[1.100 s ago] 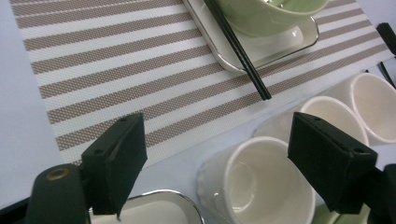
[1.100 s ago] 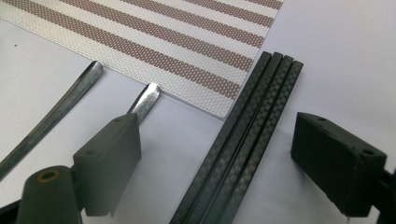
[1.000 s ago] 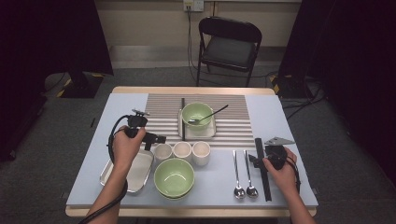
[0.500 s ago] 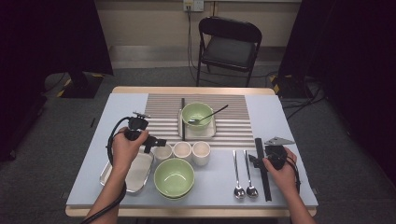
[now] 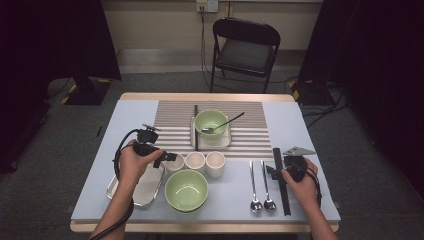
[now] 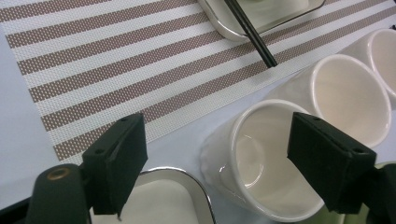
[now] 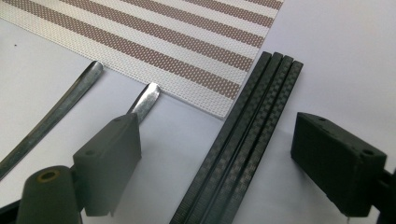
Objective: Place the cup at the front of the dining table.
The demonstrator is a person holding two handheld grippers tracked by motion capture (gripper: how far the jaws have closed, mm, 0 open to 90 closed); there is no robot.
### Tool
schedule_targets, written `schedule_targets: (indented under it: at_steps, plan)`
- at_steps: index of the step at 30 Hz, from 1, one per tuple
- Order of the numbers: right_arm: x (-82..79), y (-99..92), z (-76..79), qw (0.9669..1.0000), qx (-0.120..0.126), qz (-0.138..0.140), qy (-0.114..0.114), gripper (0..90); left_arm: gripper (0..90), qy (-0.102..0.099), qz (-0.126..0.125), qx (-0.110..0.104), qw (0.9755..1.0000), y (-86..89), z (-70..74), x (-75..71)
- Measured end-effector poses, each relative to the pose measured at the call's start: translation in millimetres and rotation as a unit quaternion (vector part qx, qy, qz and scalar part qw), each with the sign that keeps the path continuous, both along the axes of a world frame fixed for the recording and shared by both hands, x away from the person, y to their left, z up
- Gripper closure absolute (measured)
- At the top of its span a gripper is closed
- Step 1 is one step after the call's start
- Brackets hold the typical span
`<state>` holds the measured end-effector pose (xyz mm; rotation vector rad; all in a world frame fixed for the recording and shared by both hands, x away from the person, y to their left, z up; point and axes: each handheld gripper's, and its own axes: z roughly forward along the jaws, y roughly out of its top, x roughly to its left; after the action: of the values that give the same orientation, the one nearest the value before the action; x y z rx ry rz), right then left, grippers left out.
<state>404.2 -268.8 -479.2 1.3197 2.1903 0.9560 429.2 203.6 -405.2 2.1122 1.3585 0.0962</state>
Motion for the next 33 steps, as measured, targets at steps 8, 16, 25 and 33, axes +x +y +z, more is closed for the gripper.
schedule_targets:
  at_steps: [8,16,25,33]
  plan:
    - [0.1,-0.1,0.0,1.0,0.0,0.0,0.0,15.2,24.4,0.007,-0.002,0.006,1.0,-0.9,-8.2,-0.1]
    - [0.1,-0.1,0.0,1.0,0.0,0.0,0.0,15.2,31.1,0.015,0.017,0.007,0.9997,0.6,-13.5,0.3]
    - [0.1,-0.1,0.0,1.0,0.0,0.0,0.0,15.2,34.6,0.014,0.021,0.017,0.9995,1.5,-20.2,0.6]
    - [-0.1,0.0,0.0,1.0,0.0,0.0,0.0,15.2,35.0,0.016,0.02,0.026,0.9993,-1.4,-23.3,0.9]
